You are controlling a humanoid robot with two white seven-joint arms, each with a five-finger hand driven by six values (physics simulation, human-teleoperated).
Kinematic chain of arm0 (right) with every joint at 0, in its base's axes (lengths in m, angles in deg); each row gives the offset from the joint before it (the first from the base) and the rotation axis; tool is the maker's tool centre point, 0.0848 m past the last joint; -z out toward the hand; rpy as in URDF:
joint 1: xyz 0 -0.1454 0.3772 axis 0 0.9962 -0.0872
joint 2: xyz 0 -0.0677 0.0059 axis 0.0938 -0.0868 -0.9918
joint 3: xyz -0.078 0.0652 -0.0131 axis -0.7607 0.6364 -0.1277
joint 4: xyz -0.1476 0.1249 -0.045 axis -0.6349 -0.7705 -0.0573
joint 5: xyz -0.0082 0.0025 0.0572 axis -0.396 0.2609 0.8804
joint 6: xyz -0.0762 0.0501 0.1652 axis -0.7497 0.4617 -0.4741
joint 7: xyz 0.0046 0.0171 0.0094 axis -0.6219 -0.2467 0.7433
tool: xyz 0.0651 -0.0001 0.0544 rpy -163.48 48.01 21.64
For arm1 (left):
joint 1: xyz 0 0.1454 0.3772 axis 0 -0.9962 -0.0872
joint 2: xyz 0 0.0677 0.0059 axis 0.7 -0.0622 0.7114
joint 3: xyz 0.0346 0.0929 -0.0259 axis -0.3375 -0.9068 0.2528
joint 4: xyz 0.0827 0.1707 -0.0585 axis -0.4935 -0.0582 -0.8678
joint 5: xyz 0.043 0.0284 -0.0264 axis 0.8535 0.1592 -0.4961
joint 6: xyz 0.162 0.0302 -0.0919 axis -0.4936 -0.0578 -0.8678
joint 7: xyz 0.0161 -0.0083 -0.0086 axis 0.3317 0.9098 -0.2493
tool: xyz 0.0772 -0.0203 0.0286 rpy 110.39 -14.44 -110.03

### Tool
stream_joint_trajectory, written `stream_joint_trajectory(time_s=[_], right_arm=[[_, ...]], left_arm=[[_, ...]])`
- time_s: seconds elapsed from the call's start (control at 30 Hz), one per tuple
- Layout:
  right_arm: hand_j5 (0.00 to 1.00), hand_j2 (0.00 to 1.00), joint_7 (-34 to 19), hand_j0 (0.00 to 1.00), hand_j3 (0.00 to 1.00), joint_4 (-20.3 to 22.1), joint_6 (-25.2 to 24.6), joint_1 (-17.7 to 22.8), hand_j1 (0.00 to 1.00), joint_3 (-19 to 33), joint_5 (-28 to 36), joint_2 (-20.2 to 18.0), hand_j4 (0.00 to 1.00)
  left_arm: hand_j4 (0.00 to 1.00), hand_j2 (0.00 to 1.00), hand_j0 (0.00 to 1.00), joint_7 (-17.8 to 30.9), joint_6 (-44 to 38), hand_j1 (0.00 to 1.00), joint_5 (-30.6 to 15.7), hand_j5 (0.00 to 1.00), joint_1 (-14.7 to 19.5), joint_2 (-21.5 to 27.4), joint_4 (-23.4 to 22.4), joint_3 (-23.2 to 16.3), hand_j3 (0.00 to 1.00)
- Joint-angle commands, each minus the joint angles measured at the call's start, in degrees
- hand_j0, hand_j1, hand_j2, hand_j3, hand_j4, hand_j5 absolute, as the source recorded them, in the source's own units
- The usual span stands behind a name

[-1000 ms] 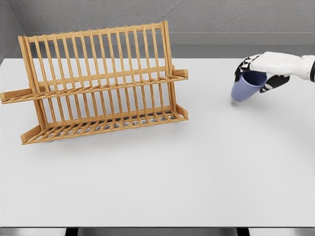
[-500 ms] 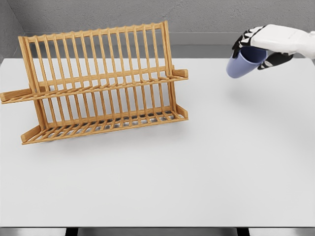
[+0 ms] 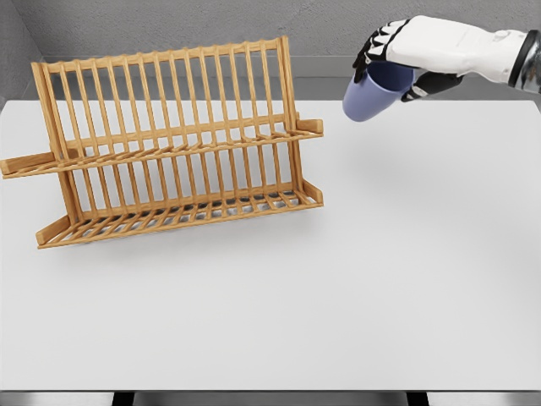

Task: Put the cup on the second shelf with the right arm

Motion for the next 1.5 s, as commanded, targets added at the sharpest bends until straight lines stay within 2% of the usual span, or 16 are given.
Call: stream_joint_trajectory(time_s=[0.0, 0.47, 0.6, 0.67, 0.8, 1.23, 1.27, 1.3, 1.43, 1.47], right_arm=[[0.60, 0.60, 0.1, 0.60, 0.60, 0.8, -0.3, 0.0, 0.60, 0.1, 0.4, 1.0, 0.60], [0.59, 0.59, 0.1, 0.59, 0.59, 2.0, -0.3, -1.8, 0.59, 0.1, 0.4, 5.2, 0.59], [0.59, 0.59, 0.1, 0.59, 0.59, 5.8, -0.3, -1.8, 0.59, -0.1, 0.2, 5.5, 0.59], [0.59, 0.59, 0.1, 0.59, 0.59, 5.9, -0.3, -1.9, 0.59, -0.5, 0.2, 7.4, 0.59], [0.60, 0.60, 0.1, 0.60, 0.60, 6.2, -0.3, -1.8, 0.60, -1.8, 0.1, 8.4, 0.60], [0.60, 0.60, 0.1, 0.60, 0.60, 5.8, -0.3, -1.8, 0.60, -5.6, 0.1, 8.4, 0.60], [0.64, 0.64, 0.1, 0.64, 0.64, 5.8, -0.3, -1.8, 0.64, -5.8, 0.1, 8.4, 0.64], [0.99, 0.99, 0.1, 0.99, 0.99, 5.8, -0.3, -1.8, 0.99, -5.8, 0.1, 8.3, 0.99], [1.00, 1.00, 0.1, 1.00, 1.00, 5.9, -0.3, -2.1, 1.00, -4.9, 0.2, 7.9, 1.00], [1.00, 1.00, 0.1, 1.00, 1.00, 5.9, -0.3, -2.0, 1.00, -2.7, 0.2, 7.7, 1.00]], left_arm=[[1.00, 1.00, 1.00, 0.0, 0.0, 1.00, 0.0, 1.00, 0.0, 0.0, 0.0, 0.0, 1.00], [1.00, 1.00, 1.00, 0.0, 0.0, 1.00, 0.0, 1.00, 0.0, 0.0, 0.0, 0.0, 1.00], [1.00, 1.00, 1.00, 0.0, 0.0, 1.00, 0.0, 1.00, 0.0, 0.0, 0.0, 0.0, 1.00], [1.00, 1.00, 1.00, 0.0, 0.0, 1.00, 0.0, 1.00, 0.0, 0.0, 0.0, 0.0, 1.00], [1.00, 1.00, 1.00, 0.0, 0.0, 1.00, 0.0, 1.00, 0.0, 0.0, 0.0, 0.0, 1.00], [1.00, 1.00, 1.00, 0.0, 0.0, 1.00, 0.0, 1.00, 0.0, 0.0, 0.0, 0.0, 1.00], [1.00, 1.00, 1.00, 0.0, 0.0, 1.00, 0.0, 1.00, 0.0, 0.0, 0.0, 0.0, 1.00], [1.00, 1.00, 1.00, 0.0, 0.0, 1.00, 0.0, 1.00, 0.0, 0.0, 0.0, 0.0, 1.00], [1.00, 1.00, 1.00, 0.0, 0.0, 1.00, 0.0, 1.00, 0.0, 0.0, 0.0, 0.0, 1.00], [1.00, 1.00, 1.00, 0.0, 0.0, 1.00, 0.0, 1.00, 0.0, 0.0, 0.0, 0.0, 1.00]])
